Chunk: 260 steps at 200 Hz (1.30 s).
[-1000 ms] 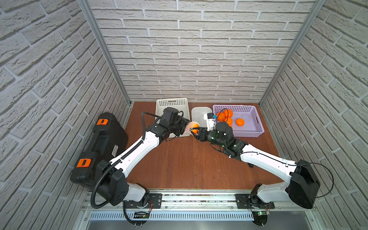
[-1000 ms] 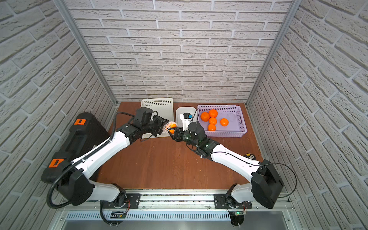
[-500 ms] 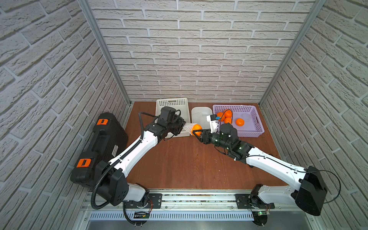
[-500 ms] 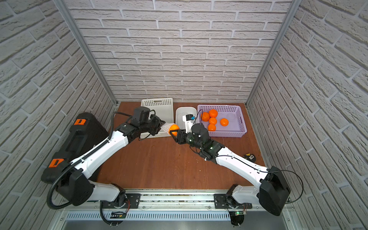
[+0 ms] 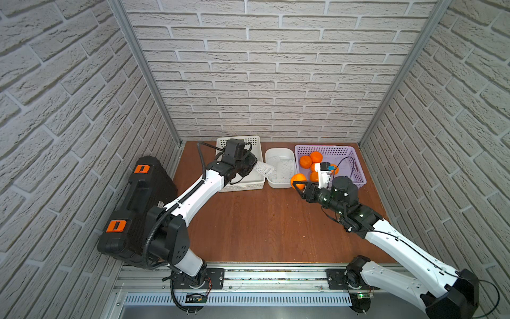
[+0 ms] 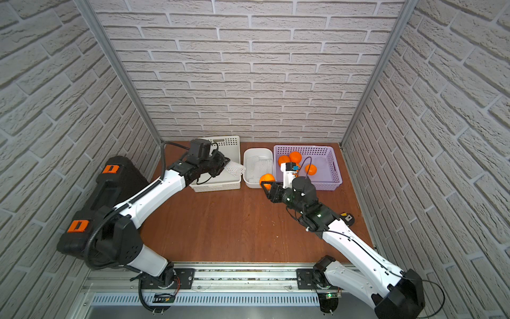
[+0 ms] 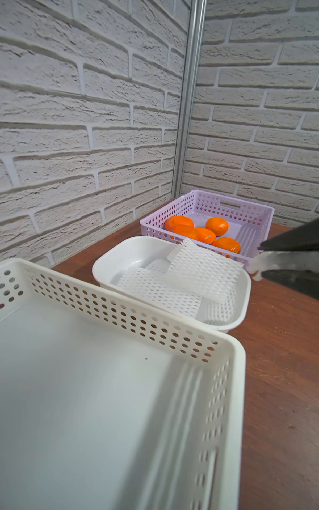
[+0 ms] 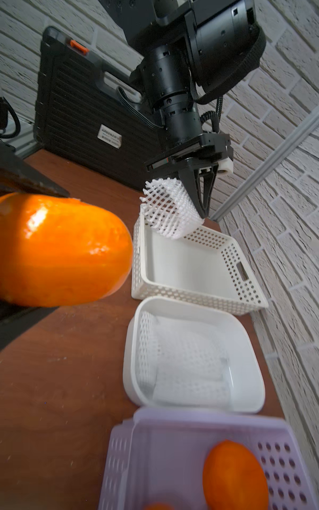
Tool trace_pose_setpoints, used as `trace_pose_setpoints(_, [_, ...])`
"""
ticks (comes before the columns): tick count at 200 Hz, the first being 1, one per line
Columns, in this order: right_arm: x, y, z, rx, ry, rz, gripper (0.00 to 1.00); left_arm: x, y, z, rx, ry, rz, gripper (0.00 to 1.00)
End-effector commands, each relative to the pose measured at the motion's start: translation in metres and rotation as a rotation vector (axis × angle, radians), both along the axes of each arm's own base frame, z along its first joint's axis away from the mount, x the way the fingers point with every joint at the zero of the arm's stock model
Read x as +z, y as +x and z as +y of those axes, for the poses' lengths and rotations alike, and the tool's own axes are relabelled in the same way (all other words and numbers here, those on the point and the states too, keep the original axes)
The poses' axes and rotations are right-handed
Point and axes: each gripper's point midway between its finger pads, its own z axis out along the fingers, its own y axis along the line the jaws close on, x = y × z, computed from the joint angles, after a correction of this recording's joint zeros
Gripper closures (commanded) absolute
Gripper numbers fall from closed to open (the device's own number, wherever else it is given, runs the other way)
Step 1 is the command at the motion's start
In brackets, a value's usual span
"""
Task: Remove foam nets from oranges
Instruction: Place the foam net into the storage box.
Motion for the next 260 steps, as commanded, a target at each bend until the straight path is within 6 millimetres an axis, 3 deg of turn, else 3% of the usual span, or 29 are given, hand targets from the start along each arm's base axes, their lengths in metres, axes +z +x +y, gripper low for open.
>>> trace_pose_setpoints(1, [-0.016,-0.006,-0.031,-0.064,-0.03,0.05,0.84,0.018,0.022,-0.028,-0.136,0.122,-0.161,0.8])
trace_pose_setpoints(18, [-0.022,-0.008,-0.047,-0.102,-0.036,0.071,0.83,0.013,0.04,-0.05,-0.246,0.215,-0.19,0.76])
trace_pose_setpoints(42, [-0.029,-0.008,-0.06,-0.134,-0.045,0.095,0.83,-0.009,0.063,-0.078,-0.377,0.287,-0.182,0.73])
trace_pose_setpoints(93, [-0.031,0.0,-0.071,-0.165,-0.068,0.1,0.83,-0.056,0.106,-0.1,-0.489,0.466,-0.225,0.69])
trace_pose_setpoints(129, [-0.033,0.014,-0.069,-0.162,-0.064,0.114,0.83,-0.103,0.118,-0.112,-0.555,0.618,-0.212,0.57])
trace_pose_setpoints(162, [-0.031,0.028,-0.06,-0.134,-0.037,0.121,0.83,-0.13,0.113,-0.121,-0.602,0.672,-0.182,0.36])
trace_pose_setpoints(182, [-0.031,0.036,-0.054,-0.113,-0.023,0.131,0.84,-0.127,0.115,-0.116,-0.579,0.709,-0.184,0.27])
trace_pose_setpoints(215, [-0.031,0.045,-0.048,-0.091,-0.006,0.138,0.84,-0.1,0.118,-0.109,-0.561,0.777,-0.254,0.02])
trace_pose_setpoints(260, [-0.032,0.047,-0.048,-0.096,-0.013,0.144,0.84,-0.072,0.112,-0.112,-0.576,0.771,-0.306,0.02])
